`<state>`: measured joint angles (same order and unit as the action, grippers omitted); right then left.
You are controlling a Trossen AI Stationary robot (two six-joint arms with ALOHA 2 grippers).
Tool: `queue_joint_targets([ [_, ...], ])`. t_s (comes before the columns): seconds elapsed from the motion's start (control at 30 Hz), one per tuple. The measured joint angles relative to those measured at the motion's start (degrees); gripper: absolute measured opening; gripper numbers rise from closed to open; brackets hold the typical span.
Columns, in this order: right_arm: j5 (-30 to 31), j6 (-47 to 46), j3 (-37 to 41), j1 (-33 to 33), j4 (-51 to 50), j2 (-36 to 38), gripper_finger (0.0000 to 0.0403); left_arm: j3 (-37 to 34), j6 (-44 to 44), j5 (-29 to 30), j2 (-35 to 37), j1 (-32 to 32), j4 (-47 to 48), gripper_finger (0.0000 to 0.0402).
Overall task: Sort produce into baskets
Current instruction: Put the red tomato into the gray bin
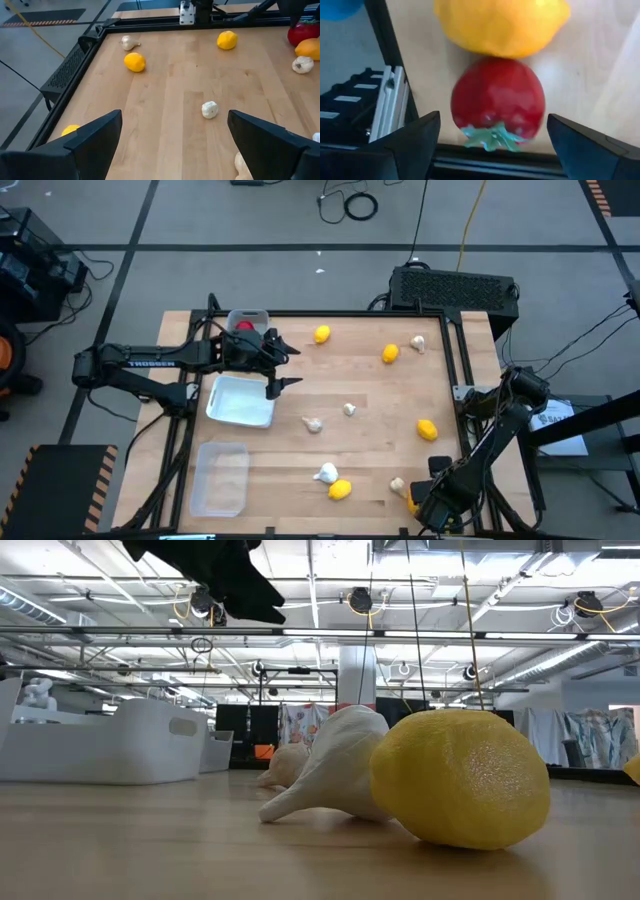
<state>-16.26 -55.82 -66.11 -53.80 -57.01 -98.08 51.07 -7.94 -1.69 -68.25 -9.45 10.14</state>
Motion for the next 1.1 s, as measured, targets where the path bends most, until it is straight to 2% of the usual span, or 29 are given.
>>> queue_joint_targets([
  [0.47,-0.1,-7.4,8.0,0.0,10.5,0.0,0.0357,0.0,0.0,0.0,0.0,0.0,-0.2,0.037],
  [0.63,3.1,-9.8,9.3,0.0,11.6,0.0,0.0357,-0.1,0.0,0.0,0.0,0.0,-0.2,0.037],
  [0.8,3.0,-9.9,9.4,0.1,11.6,0.0,0.0356,-0.1,0.0,0.0,0.0,0.0,-0.2,0.037],
  [1.1,2.4,-9.3,9.4,0.9,9.4,0.0,0.0317,-0.1,0.0,0.0,0.0,0.0,-0.2,0.037],
])
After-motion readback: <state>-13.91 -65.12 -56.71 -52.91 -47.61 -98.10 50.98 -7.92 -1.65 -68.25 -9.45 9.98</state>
